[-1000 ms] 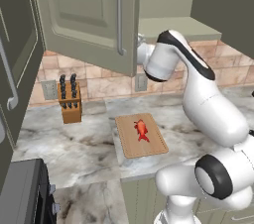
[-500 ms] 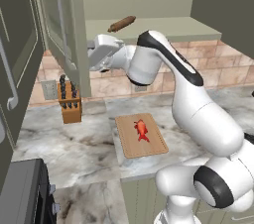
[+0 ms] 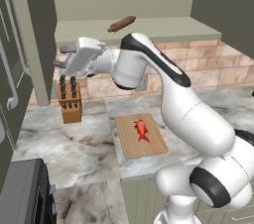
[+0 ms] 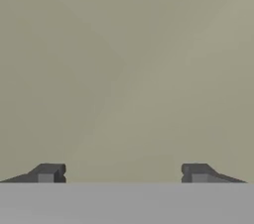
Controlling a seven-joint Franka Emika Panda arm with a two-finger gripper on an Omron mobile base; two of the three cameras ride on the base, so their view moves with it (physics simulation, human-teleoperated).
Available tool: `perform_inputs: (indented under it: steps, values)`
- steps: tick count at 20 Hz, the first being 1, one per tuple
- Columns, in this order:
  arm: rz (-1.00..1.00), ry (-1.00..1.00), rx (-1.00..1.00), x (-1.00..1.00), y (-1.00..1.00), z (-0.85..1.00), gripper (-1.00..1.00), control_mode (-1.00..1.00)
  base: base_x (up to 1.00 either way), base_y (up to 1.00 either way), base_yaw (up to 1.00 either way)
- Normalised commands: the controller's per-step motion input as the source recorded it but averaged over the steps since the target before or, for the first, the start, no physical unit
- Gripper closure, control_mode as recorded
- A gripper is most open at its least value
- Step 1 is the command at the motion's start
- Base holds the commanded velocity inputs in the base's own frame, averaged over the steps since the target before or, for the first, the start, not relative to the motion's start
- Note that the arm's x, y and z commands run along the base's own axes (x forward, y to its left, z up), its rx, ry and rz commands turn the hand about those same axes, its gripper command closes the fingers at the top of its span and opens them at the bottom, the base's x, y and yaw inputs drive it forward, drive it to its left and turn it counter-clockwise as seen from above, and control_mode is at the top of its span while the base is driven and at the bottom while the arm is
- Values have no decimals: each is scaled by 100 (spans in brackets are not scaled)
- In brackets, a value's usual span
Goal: Open the cabinet, retrieve the rolling pin, and place it next to the meat on the cutting board to prepare for tenderizing.
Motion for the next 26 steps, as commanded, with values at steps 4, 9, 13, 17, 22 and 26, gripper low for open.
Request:
perform_inputs:
  steps: [4, 9, 13, 17, 22, 26]
  values:
    - [4, 2, -9, 2, 12, -5, -100, -100, 0, 0, 0]
    - [-8, -5, -5, -31, -33, 0, -100, -100, 0, 0, 0]
    - [-20, -6, -7, -25, -44, 3, -100, -100, 0, 0, 0]
    - [-25, -1, -8, -17, -47, 5, -100, -100, 0, 0, 0]
    - [-39, 0, -6, -15, -47, 0, -100, -100, 0, 0, 0]
    - [-46, 0, -3, -15, -37, 0, -100, -100, 0, 0, 0]
